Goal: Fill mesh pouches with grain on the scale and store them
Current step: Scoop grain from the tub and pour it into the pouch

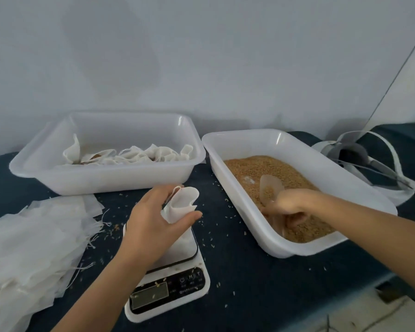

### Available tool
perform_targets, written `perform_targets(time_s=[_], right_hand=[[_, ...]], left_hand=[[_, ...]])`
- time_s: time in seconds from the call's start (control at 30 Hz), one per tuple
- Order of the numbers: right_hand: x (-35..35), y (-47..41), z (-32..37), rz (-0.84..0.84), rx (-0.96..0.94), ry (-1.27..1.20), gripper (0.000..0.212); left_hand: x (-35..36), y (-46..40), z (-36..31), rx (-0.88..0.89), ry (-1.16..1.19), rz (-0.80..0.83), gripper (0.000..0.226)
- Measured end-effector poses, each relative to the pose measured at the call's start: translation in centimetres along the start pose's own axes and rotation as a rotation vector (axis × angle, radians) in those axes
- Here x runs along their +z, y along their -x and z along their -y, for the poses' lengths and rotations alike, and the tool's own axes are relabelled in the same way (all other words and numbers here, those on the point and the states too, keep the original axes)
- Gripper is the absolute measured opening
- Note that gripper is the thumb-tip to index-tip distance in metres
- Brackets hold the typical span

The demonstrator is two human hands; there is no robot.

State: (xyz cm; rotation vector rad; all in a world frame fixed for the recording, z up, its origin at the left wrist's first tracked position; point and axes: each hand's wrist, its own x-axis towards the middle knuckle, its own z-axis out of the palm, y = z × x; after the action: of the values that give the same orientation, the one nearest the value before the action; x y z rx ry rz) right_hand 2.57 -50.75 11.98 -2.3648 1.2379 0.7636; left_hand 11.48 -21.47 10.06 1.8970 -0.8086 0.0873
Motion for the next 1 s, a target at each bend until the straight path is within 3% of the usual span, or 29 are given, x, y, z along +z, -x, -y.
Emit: perform_targets(time_s=[0.13,0.3,0.4,0.5,0.63,0.73,0.8,1.0], right_hand=[[-1.4,0.3,-1.2,-0.06,-0.062,-0.038,0.04],[-2.3,0.6,-3.3,-0.218,-0.202,0.13,0.043],[-3.2,1.6,-5.2,-0.284,-0.377,0.106,0.015],[-4.7,2.8,-6.6,-0.295,-0.466,0.16,0.003],[-6.1,4.5,-8.3,-0.261,-0.461,0.317,0.014],[-6.4,5.2,-8.6,-0.222,-0.476,0.366,0.004],[-6.3,5.1,-8.4,-0.201,-0.472,0.399,0.008],[-5.3,4.0,-7.8,-0.154,-0.474,0.346,0.021]], left_hand=[[0.5,0.3,0.0,0.018,-0.025,0.02,0.039],[0.7,0.1,0.2,0.016,-0.024,0.031,0.039],[1.2,-0.3,0.0,0.038,-0.031,0.024,0.039],[2.2,-0.8,-0.6,0.058,-0.016,0.026,0.04],[4.4,-2.1,-2.1,0.106,0.015,0.085,0.04],[5.7,-2.6,-3.1,0.127,0.038,0.114,0.04],[6.2,-2.6,-3.5,0.129,0.041,0.126,0.039],[6.5,-2.4,-3.9,0.154,0.052,0.111,0.037]])
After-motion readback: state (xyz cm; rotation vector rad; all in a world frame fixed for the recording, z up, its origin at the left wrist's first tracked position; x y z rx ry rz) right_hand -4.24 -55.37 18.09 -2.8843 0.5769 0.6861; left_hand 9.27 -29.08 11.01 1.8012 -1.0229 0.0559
